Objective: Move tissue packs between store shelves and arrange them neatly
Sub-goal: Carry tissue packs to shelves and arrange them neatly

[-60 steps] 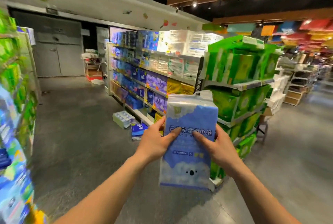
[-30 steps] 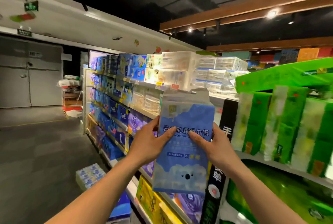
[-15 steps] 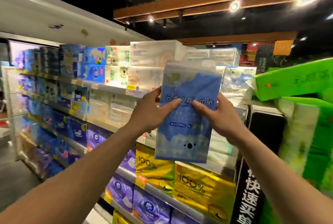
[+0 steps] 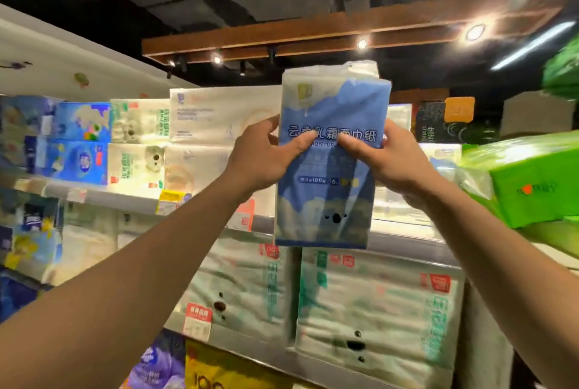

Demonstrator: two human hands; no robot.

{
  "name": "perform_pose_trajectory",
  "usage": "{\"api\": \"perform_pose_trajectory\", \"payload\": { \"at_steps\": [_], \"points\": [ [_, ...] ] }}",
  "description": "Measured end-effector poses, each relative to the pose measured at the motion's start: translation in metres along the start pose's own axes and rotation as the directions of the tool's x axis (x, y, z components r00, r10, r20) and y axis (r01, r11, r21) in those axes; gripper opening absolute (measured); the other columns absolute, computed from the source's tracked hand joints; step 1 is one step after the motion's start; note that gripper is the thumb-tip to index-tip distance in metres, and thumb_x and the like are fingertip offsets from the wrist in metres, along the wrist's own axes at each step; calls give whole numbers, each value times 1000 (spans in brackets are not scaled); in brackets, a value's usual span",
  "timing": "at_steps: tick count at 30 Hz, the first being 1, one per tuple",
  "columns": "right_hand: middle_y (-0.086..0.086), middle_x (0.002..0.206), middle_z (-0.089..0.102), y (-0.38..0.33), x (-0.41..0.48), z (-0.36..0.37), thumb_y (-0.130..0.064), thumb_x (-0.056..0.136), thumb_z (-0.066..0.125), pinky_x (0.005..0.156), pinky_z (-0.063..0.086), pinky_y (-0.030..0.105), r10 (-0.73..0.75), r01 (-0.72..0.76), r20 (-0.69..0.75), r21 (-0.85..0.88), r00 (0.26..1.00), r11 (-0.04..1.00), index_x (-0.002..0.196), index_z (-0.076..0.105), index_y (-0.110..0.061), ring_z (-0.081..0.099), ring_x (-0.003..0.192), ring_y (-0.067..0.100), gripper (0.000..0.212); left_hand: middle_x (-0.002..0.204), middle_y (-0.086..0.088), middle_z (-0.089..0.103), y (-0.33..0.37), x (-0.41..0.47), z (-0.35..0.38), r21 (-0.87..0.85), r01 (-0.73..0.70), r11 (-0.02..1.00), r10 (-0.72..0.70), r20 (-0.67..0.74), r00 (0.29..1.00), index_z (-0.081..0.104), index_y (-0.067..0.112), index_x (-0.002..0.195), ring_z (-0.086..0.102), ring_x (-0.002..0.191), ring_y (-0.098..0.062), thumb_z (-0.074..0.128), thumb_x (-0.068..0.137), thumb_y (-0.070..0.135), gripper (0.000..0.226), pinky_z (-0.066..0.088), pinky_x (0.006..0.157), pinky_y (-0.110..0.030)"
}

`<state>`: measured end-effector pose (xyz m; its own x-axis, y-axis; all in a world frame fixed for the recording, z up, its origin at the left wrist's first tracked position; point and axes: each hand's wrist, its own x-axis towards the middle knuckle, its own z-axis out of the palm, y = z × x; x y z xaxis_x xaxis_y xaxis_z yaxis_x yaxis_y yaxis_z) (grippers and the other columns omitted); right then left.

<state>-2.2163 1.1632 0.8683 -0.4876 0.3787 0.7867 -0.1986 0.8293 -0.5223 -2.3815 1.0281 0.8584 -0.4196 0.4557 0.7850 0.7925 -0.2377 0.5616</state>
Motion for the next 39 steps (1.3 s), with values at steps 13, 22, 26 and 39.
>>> {"api": "perform_pose_trajectory", "payload": {
  "at_steps": [13, 22, 26, 39],
  "points": [
    [-7, 106, 74, 83, 99, 44, -38, 92, 73, 90, 59, 48, 69, -95, -141, -186, 988, 978, 111, 67, -24, 71, 99, 15, 24, 87, 8, 72, -99, 121, 35, 137, -113, 984, 100, 100, 990, 67, 29, 84, 66, 77, -12, 74, 84, 53, 25, 50, 65, -23],
    [-2, 101, 75, 130, 109, 78, -40, 91, 73, 83, 61, 46, 190, -248, -299, -170, 935, 954, 114, 69, -18, 73, 95, 21, 33, 100, -11, 66, -157, 151, 56, 393, -364, 845, 392, 8, 920, 61, 13, 107, 58, 93, -28, 66, 78, 72, 66, 43, 78, -37],
    [1, 95, 74, 129, 113, 81, -35, 92, 74, 81, 62, 52, 204, -274, -315, -196, 927, 942, 110, 67, -15, 72, 86, 19, 28, 108, -13, 63, -176, 157, 62, 442, -421, 792, 476, -17, 879, 60, 8, 108, 56, 103, -32, 62, 77, 74, 73, 41, 88, -43],
    [-9, 103, 75, 140, 104, 112, -67, 77, 72, 85, 60, 48, 224, -344, -335, -356, 915, 869, 120, 61, -29, 72, 94, 15, 58, 159, -21, 31, -205, 152, 58, 504, -492, 710, 593, -51, 804, 38, 10, 151, 22, 150, -40, 42, 83, 77, 96, 11, 122, -50]
  ]
}}
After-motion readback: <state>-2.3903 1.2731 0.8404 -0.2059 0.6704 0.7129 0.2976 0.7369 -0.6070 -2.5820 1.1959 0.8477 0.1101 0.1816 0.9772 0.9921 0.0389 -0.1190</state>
